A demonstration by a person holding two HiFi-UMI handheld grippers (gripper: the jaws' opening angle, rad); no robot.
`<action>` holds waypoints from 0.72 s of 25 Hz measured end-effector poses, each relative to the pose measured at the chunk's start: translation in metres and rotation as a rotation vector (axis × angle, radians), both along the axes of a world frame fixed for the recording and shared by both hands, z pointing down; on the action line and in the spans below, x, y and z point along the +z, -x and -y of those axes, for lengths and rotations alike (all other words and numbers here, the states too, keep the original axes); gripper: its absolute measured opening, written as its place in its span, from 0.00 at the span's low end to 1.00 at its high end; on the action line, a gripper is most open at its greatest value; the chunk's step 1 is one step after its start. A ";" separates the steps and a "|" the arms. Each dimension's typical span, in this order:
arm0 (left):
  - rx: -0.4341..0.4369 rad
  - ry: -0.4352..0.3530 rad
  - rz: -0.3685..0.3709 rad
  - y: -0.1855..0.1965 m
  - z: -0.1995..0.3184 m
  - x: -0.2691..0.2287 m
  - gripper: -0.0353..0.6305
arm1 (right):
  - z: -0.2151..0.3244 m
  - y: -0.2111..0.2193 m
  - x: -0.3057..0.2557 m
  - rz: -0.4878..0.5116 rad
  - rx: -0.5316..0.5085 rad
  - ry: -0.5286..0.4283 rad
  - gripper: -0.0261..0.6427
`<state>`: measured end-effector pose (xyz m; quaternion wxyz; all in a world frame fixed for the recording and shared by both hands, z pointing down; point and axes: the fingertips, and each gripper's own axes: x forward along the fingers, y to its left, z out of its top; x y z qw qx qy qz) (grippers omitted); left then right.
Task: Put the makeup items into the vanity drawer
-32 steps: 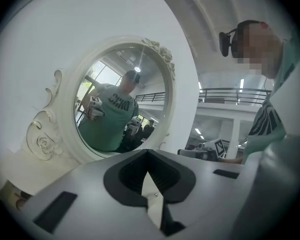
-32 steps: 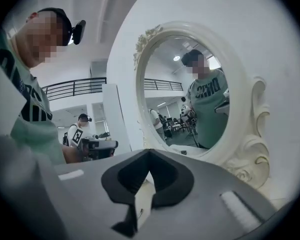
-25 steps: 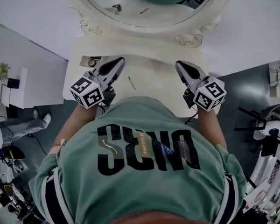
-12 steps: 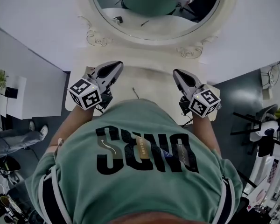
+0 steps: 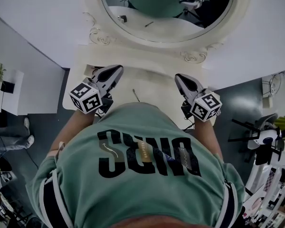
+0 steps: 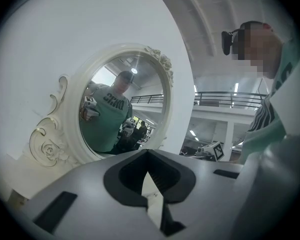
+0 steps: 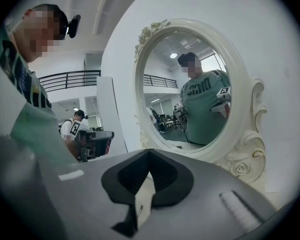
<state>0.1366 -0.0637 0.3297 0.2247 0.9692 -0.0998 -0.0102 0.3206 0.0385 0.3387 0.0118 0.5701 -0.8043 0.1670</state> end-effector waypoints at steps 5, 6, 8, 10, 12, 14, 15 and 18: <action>-0.010 -0.004 -0.008 0.000 -0.002 0.001 0.06 | 0.001 0.001 0.001 -0.017 -0.016 0.003 0.05; -0.013 -0.006 -0.009 0.000 -0.001 0.000 0.06 | 0.002 0.000 0.001 -0.020 -0.018 0.002 0.05; -0.017 -0.009 -0.012 0.000 0.000 -0.001 0.06 | 0.003 -0.001 0.001 -0.024 -0.020 0.001 0.05; -0.019 -0.011 -0.013 0.000 0.001 -0.001 0.06 | 0.003 -0.001 0.001 -0.028 -0.021 0.001 0.05; -0.020 -0.011 -0.012 0.000 0.001 -0.001 0.06 | 0.004 -0.002 0.002 -0.029 -0.022 0.001 0.05; -0.020 -0.012 -0.011 0.000 0.002 0.000 0.06 | 0.004 -0.001 0.002 -0.030 -0.023 0.001 0.05; -0.021 -0.012 -0.011 0.000 0.002 0.000 0.06 | 0.004 -0.001 0.003 -0.031 -0.024 0.001 0.05; -0.020 -0.010 -0.009 0.000 0.002 -0.001 0.06 | 0.004 0.000 0.004 -0.034 -0.026 0.004 0.05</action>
